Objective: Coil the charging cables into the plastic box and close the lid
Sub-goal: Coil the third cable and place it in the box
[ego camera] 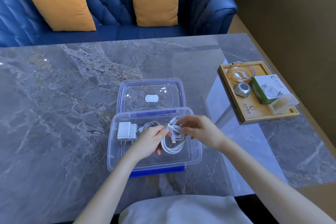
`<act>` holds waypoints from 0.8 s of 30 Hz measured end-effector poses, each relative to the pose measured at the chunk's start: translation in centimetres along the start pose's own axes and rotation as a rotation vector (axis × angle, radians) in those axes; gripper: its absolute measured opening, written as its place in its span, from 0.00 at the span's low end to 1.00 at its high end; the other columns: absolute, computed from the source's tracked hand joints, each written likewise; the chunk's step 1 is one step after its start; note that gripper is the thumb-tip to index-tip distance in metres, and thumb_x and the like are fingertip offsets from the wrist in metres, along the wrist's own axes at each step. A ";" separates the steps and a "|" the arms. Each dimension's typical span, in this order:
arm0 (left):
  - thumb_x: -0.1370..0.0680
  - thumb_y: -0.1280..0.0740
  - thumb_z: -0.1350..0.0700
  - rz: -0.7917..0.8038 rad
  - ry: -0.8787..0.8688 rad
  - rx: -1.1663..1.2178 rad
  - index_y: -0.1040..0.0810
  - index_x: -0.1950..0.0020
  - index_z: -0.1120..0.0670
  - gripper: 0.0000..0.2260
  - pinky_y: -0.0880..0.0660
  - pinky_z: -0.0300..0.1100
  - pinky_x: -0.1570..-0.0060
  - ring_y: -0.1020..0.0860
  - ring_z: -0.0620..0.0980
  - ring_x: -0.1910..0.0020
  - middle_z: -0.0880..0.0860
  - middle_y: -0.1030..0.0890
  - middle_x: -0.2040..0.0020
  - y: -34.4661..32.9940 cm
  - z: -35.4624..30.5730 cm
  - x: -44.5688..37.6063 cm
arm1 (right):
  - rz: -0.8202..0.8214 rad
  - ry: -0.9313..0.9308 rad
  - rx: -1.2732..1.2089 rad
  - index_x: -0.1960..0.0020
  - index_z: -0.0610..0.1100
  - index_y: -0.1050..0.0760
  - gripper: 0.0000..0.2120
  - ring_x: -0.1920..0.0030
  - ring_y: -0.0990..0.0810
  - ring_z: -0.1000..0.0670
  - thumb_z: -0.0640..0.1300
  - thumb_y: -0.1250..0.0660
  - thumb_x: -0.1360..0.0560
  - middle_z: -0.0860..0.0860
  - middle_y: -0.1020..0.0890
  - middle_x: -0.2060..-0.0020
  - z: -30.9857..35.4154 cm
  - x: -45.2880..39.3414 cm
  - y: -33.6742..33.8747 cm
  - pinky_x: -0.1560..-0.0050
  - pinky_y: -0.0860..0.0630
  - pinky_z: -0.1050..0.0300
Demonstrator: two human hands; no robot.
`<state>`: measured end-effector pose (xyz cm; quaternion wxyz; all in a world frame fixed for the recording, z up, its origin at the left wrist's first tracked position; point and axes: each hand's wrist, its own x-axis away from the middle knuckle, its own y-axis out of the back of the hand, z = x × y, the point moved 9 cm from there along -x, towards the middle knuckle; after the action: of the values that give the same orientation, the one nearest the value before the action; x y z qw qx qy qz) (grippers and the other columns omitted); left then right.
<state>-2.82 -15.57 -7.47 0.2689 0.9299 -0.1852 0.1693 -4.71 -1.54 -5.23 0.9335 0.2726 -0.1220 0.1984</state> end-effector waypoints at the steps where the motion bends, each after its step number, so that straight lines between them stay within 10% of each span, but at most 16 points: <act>1: 0.20 0.45 0.50 -0.004 0.019 -0.014 0.21 0.51 0.52 0.14 0.27 0.38 0.72 0.26 0.44 0.78 0.53 0.26 0.71 0.2 0.5 0.0 | -0.016 -0.007 0.008 0.47 0.42 0.22 0.10 0.62 0.19 0.51 0.37 0.34 0.27 0.45 0.16 0.56 -0.1 -0.3 -0.4 0.63 0.24 0.67; 7: 0.22 0.39 0.51 -0.183 0.047 -0.134 0.22 0.45 0.57 0.12 0.32 0.36 0.71 0.28 0.39 0.76 0.48 0.25 0.72 2.4 2.3 0.3 | 0.022 -0.111 -0.049 0.53 0.35 0.21 0.06 0.73 0.23 0.55 0.32 0.34 0.29 0.41 0.19 0.64 -1.5 -1.5 -4.7 0.69 0.23 0.65; 11: 0.23 0.37 0.50 -0.213 0.052 -0.222 0.26 0.37 0.53 0.16 0.26 0.42 0.59 0.21 0.54 0.59 0.58 0.17 0.56 2.3 3.3 0.6 | 0.010 -0.185 -0.079 0.58 0.36 0.21 0.04 0.68 0.20 0.44 0.32 0.32 0.32 0.35 0.16 0.63 -3.0 -1.8 -6.1 0.59 0.19 0.50; 17: 0.23 0.37 0.52 -0.127 0.067 -0.330 0.22 0.39 0.50 0.13 0.26 0.42 0.48 0.20 0.53 0.50 0.54 0.17 0.45 1.4 4.5 0.4 | 0.023 -0.217 -0.018 0.62 0.38 0.21 0.03 0.74 0.22 0.51 0.32 0.30 0.33 0.46 0.20 0.73 -3.6 -2.1 -6.6 0.71 0.20 0.62; 24: 0.24 0.35 0.51 -0.040 0.098 -0.502 0.17 0.49 0.50 0.09 0.27 0.44 0.59 0.21 0.55 0.54 0.52 0.15 0.53 1.3 5.3 -0.7 | 0.016 -0.216 0.076 0.72 0.45 0.26 0.13 0.69 0.19 0.42 0.33 0.29 0.33 0.38 0.18 0.68 -3.5 -3.0 -7.5 0.59 0.17 0.46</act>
<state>-2.88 -19.45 -11.45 0.5031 0.8282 -0.1899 0.1578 -3.70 -6.34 -12.59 0.9023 0.3267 -0.2166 0.1795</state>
